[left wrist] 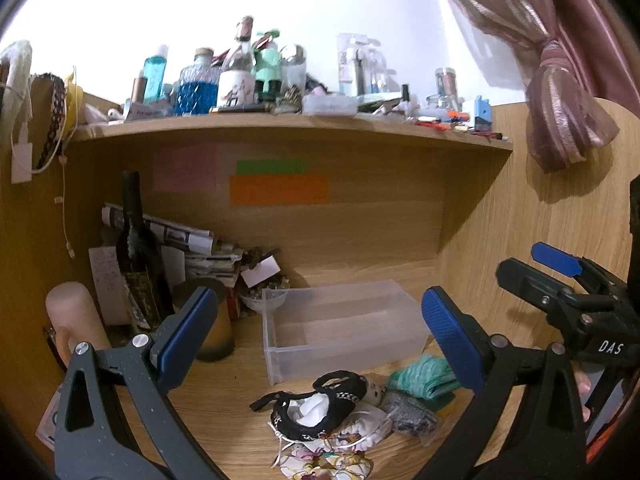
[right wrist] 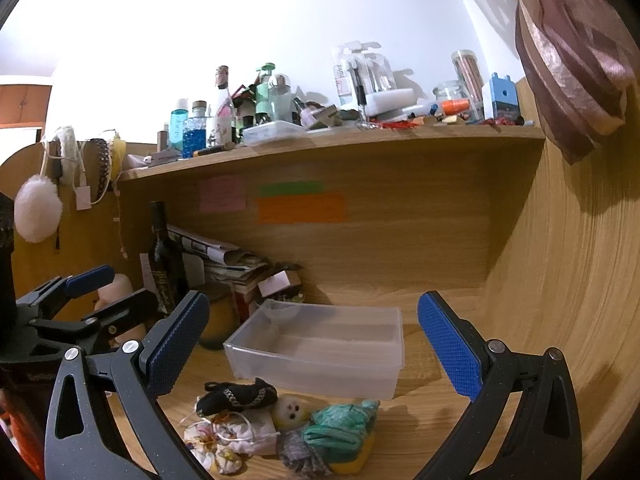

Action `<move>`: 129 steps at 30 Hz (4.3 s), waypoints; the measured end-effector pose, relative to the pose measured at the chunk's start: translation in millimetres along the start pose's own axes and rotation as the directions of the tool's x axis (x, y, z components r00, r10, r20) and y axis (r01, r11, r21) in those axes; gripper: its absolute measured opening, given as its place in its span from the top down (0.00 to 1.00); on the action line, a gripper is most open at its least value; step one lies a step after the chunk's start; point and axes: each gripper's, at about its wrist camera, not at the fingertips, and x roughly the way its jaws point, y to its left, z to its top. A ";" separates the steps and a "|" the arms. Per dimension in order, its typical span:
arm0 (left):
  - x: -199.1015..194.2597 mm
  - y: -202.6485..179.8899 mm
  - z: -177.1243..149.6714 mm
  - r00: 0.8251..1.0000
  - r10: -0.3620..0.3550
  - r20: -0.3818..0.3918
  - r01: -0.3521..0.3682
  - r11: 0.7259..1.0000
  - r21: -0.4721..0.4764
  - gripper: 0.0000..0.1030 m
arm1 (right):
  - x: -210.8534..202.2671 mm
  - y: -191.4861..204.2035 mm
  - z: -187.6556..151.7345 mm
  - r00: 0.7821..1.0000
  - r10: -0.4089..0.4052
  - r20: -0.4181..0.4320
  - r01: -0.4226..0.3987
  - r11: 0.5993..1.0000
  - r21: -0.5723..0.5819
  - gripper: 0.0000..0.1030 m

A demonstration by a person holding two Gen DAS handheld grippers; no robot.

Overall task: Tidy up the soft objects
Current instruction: 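Grasp the black-and-white strap garment with the left tool while the right tool grasps the green knitted cloth, then carry both held items over the clear plastic box and lower them in, then open both tools to release the items into the box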

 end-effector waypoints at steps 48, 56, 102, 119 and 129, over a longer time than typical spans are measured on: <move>109.1 9.1 -80.6 0.893 -0.197 -0.405 0.155 0.979 -0.132 0.82 | 86.0 -37.2 -84.5 0.902 0.060 -0.427 -0.020 0.995 0.098 0.79; 99.2 24.2 -51.8 0.930 -0.185 -0.318 0.148 0.979 -0.137 0.84 | 76.9 -33.9 -52.4 0.944 0.050 -0.326 -0.031 0.997 0.065 0.80; 272.1 -20.8 -62.1 0.826 -0.079 -0.558 0.115 0.993 0.031 0.82 | 226.7 -46.2 -65.4 0.842 -0.013 -0.539 -0.016 0.999 -0.048 0.77; 240.3 -13.6 -45.6 0.834 -0.157 -0.529 0.150 0.987 -0.056 0.37 | 200.6 -47.1 -46.7 0.864 -0.039 -0.503 -0.012 0.995 -0.096 0.45; 183.9 -3.9 -19.0 0.904 -0.126 -0.409 0.122 0.992 -0.036 0.13 | 150.9 -44.3 -21.6 0.921 -0.034 -0.388 -0.006 0.995 -0.102 0.34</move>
